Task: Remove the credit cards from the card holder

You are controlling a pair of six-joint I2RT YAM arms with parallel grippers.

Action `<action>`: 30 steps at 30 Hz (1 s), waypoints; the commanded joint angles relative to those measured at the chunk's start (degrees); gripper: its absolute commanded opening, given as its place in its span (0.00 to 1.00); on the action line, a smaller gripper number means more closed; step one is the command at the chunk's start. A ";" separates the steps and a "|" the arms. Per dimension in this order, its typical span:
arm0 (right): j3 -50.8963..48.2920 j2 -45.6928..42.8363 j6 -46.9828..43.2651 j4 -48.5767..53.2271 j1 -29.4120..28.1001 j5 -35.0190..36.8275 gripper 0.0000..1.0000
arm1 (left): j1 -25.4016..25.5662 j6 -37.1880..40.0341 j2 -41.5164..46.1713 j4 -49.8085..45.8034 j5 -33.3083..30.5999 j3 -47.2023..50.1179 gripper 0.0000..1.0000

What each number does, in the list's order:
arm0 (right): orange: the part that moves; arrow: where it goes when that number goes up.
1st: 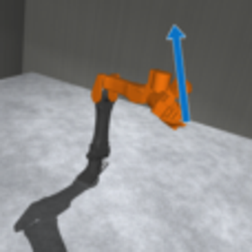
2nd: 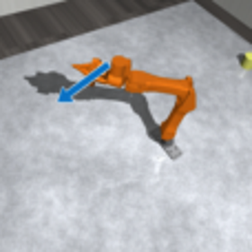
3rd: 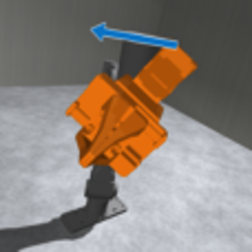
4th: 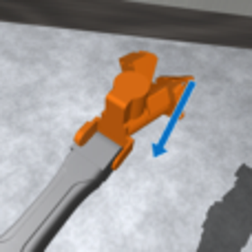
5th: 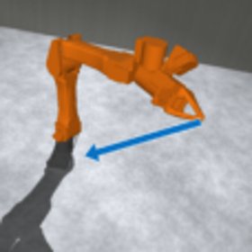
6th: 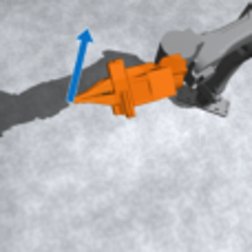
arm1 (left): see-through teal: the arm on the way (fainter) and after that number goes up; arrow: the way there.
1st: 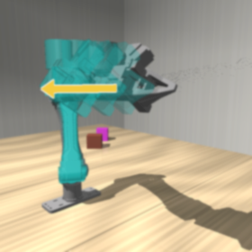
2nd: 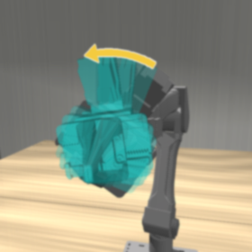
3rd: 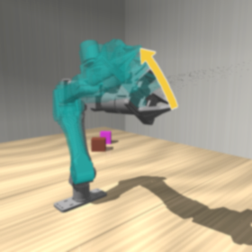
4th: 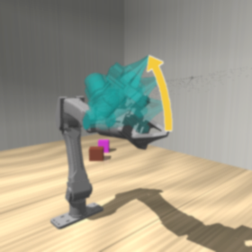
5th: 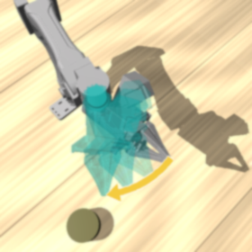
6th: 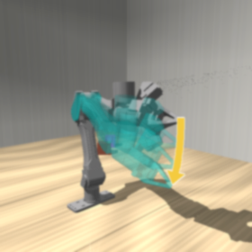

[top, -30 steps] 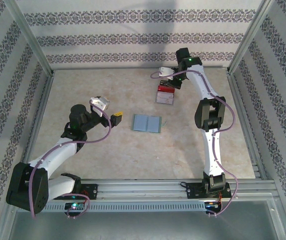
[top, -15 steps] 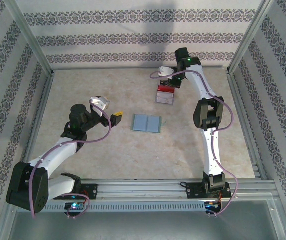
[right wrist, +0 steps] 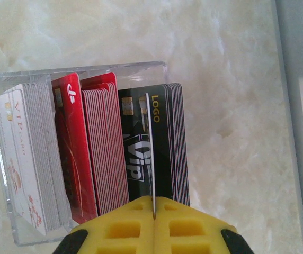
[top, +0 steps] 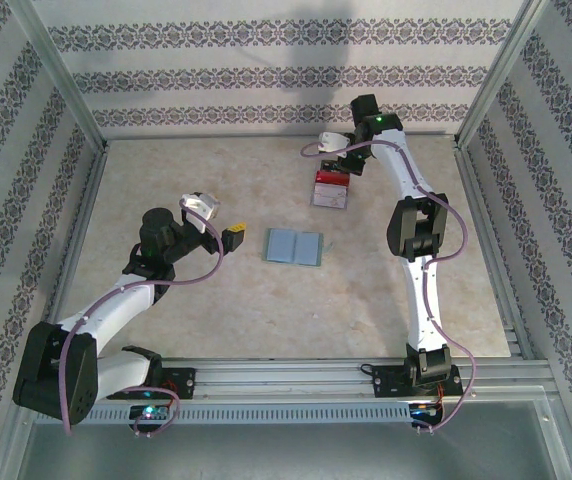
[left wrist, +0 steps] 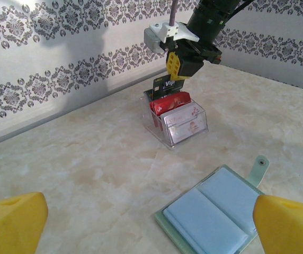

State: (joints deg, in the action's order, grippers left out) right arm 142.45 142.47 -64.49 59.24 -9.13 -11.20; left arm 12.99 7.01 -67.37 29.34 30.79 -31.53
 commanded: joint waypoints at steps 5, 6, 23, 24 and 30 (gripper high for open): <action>1.60 2.28 2.46 -2.42 0.36 -1.18 0.00 | -0.72 -0.61 -0.36 0.19 -0.02 -1.86 1.00; 1.60 2.36 2.60 -2.53 0.34 -1.34 0.00 | -0.75 -0.68 -0.31 0.19 -0.06 -1.87 1.00; 1.42 2.80 3.19 -3.00 0.27 -1.37 0.02 | -0.71 -0.60 -0.41 -0.16 0.08 -1.95 1.00; 1.35 2.85 3.15 -3.08 0.23 -1.28 0.03 | -0.70 -0.59 -0.43 -0.16 0.11 -1.96 1.00; 1.34 2.59 3.44 -3.60 0.16 -0.75 0.14 | -0.70 -0.63 -0.52 -0.08 0.17 -2.05 1.00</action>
State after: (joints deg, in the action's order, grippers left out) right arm 142.52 143.55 -61.58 56.84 -9.13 -12.86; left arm 12.99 7.01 -67.57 29.34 30.81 -31.55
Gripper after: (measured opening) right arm 0.132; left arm 0.995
